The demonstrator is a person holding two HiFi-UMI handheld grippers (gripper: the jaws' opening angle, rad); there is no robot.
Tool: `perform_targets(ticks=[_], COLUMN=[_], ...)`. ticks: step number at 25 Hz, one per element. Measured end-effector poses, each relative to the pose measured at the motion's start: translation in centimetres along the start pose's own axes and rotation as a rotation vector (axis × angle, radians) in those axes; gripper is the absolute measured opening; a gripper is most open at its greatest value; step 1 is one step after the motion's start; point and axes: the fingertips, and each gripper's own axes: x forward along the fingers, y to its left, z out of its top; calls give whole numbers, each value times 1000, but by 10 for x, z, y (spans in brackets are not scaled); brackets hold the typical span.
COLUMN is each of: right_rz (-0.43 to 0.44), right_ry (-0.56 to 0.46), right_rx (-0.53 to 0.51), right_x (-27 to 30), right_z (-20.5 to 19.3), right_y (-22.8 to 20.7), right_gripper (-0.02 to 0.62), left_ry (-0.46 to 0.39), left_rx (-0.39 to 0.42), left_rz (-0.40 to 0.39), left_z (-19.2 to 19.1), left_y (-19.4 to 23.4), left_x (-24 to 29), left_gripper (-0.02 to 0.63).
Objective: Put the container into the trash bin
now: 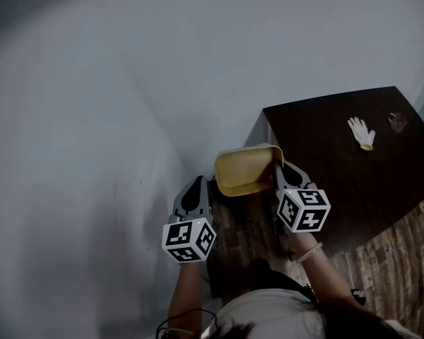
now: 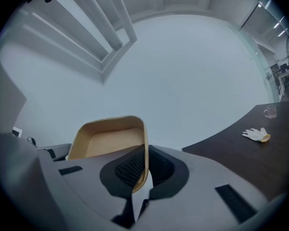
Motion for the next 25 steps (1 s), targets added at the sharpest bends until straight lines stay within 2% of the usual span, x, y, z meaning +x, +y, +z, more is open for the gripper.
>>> perform_targets(ticks=[7, 14, 25], right_rz=[32, 52, 54], right_ry=[33, 74, 105], right_rx=[13, 10, -16], right_x=[65, 111, 178], right_z=[8, 4, -11], right_y=[-30, -46, -53], right_gripper=[12, 12, 12], left_ry=[18, 42, 73], left_rx=[-17, -32, -21], left_rz=[37, 59, 38], left_z=[-6, -16, -38], left_y=[13, 25, 58], left_x=[63, 99, 153], left_gripper=[20, 20, 20])
